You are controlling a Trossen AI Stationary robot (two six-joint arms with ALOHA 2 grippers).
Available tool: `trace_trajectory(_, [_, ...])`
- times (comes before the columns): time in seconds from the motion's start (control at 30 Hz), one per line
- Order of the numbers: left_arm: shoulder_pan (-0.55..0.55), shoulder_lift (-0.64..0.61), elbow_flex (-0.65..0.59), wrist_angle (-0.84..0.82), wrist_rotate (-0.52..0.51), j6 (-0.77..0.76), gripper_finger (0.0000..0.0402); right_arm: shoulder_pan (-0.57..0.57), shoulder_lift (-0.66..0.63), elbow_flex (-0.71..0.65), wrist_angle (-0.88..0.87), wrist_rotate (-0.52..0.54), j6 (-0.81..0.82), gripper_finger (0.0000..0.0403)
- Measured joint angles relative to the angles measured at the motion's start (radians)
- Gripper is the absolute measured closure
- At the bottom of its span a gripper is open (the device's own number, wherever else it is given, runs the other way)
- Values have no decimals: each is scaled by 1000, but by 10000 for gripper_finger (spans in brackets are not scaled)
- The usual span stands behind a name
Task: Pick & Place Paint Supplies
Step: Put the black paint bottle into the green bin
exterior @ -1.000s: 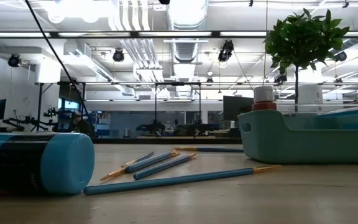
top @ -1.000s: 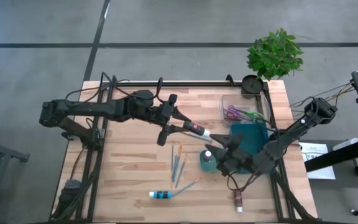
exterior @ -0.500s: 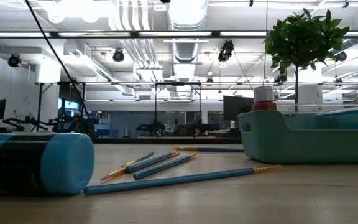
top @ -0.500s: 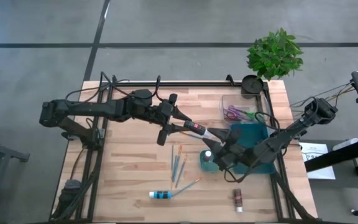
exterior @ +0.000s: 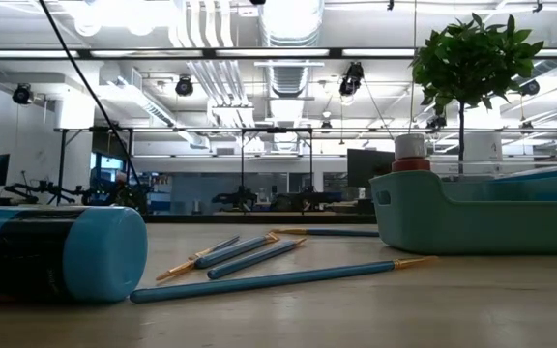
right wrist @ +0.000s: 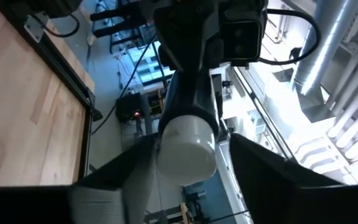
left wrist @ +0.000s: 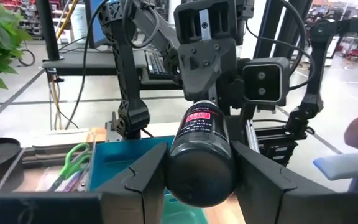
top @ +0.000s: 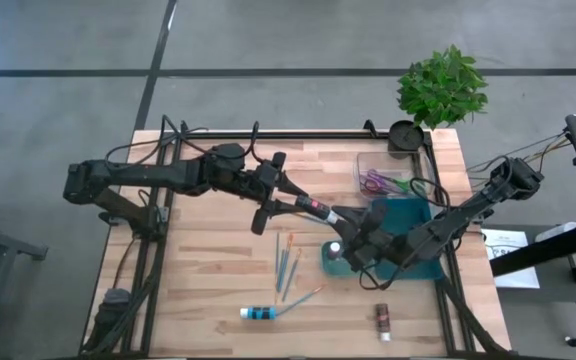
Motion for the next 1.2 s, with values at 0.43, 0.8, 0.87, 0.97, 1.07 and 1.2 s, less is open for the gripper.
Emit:
trace_trajectory(0.43, [-1,1,0,-3,10,-12,238,33,1,0,-26,-3,-3,282])
trace_trajectory(0.8, [0,1,0,11,1,-14,238,35,1,0,-23,-33,-5,219])
trace_trajectory(0.87, [0,1,0,12,1,-15,238,34,1,0,-23,-32,-5,219])
trace_trajectory(0.97, [0,1,0,12,1,-15,238,33,1,0,-23,-32,-8,218])
trace_trajectory(1.07, [0,1,0,12,1,-15,238,33,1,0,-22,-32,-8,218])
trace_trajectory(1.2, [0,1,0,13,2,-15,239,33,1,0,-21,-31,-9,217])
